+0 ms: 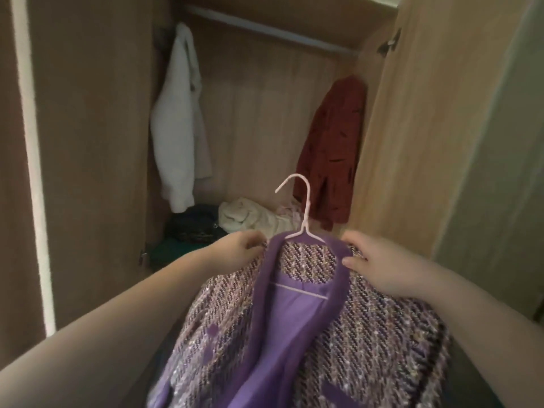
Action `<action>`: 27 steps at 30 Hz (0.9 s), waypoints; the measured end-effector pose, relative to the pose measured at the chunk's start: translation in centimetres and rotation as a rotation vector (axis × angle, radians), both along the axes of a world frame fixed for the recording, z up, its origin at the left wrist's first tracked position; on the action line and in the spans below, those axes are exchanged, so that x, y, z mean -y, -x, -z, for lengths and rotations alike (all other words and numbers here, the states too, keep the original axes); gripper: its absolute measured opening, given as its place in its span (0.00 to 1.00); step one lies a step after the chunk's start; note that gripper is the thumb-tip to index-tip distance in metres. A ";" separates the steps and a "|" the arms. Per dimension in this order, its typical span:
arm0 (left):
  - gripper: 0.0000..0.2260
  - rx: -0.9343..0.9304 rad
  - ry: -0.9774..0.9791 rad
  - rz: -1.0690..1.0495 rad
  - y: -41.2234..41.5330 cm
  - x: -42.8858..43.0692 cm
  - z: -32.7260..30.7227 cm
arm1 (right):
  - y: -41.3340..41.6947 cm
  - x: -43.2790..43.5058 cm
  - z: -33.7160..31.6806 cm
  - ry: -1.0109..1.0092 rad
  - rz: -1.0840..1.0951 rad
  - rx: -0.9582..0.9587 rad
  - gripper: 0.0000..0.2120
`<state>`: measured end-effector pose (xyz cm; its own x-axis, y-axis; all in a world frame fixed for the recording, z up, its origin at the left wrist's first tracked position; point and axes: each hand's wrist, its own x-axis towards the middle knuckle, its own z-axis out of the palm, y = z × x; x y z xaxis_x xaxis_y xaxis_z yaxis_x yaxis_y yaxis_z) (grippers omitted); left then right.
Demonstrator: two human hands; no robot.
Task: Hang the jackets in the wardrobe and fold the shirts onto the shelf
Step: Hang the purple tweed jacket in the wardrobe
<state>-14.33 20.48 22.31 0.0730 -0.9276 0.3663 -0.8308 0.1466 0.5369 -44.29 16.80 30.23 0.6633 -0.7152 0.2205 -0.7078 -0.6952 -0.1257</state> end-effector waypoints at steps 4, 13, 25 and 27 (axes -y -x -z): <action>0.06 0.042 0.063 -0.104 -5.5 4.8 0.7 | -6.0 7.4 1.6 0.167 0.008 -0.025 0.07; 0.05 0.249 0.273 -0.239 -13.3 20.0 -4.3 | -14.9 25.5 1.4 0.477 0.084 0.155 0.11; 0.13 0.425 0.895 -0.389 -22.3 40.4 -20.2 | -24.0 43.6 -14.2 0.947 0.178 0.407 0.12; 0.17 0.413 0.917 -0.303 -22.8 44.2 -22.8 | -24.6 46.3 -16.7 0.960 0.232 0.427 0.11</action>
<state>8.45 -23.71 45.09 -0.0351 -0.2458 0.9687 -0.9940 0.1094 -0.0082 -19.73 -29.47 46.96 0.2692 -0.2178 0.9381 -0.8618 -0.4894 0.1337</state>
